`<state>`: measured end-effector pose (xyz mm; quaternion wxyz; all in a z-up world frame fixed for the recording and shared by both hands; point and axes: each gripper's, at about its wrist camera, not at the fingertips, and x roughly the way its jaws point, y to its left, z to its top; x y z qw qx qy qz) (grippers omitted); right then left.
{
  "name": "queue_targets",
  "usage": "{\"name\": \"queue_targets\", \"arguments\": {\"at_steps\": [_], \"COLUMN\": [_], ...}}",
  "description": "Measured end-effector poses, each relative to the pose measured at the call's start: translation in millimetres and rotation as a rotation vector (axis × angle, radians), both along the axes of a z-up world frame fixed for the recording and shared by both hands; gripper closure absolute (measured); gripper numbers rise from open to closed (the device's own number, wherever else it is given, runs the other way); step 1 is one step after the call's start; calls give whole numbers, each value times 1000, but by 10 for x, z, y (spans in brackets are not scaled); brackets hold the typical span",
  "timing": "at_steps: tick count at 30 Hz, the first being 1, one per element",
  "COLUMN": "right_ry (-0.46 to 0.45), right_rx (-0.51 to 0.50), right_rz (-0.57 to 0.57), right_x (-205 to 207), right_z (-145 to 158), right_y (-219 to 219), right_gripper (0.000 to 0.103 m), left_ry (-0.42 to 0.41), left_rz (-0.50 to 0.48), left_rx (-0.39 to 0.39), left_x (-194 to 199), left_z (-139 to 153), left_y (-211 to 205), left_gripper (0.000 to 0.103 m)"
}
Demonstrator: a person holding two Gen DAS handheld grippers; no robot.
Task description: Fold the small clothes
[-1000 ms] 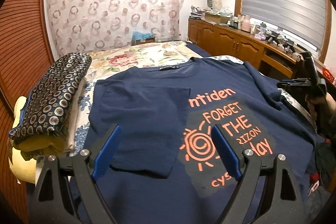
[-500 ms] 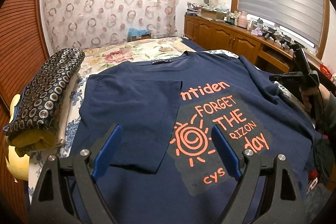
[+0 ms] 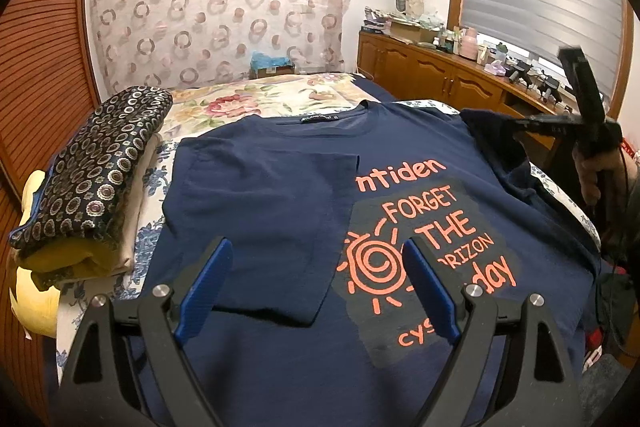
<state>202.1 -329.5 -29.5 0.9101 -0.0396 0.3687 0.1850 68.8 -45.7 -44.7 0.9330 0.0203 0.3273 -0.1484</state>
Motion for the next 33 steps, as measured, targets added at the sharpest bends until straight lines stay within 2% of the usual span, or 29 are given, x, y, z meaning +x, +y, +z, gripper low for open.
{"name": "queue_targets", "arguments": {"at_steps": [5, 11, 12, 13, 14, 16, 20, 28, 33], "right_ry": [-9, 30, 35, 32, 24, 6, -9, 44, 64], "right_rx": [19, 33, 38, 40, 45, 55, 9, -103, -118], "right_rz": [100, 145, 148, 141, 138, 137, 99, 33, 21], "right_x": [138, 360, 381, 398, 391, 345, 282, 381, 498], "right_z": [151, 143, 132, 136, 145, 172, 142, -209, -391], "right_y": [529, 918, 943, 965, 966, 924, 795, 455, 338], "right_gripper": [101, 101, 99, 89, 82, 80, 74, 72, 72], "left_ry": [-2, 6, 7, 7, 6, 5, -1, -14, -3], "left_rz": [6, 14, 15, 17, 19, 22, 39, 46, 46], "left_rx": [-8, -15, -16, -15, -15, -16, -18, 18, 21], "left_x": [-9, -9, -11, -13, -15, -9, 26, 281, 611], "left_z": [9, -7, -9, -9, -9, -5, 4, 79, 167], "left_y": [53, 107, 114, 125, 136, 152, 203, 305, 420], "left_gripper": [16, 16, 16, 16, 16, 16, 16, 16, 16]}}
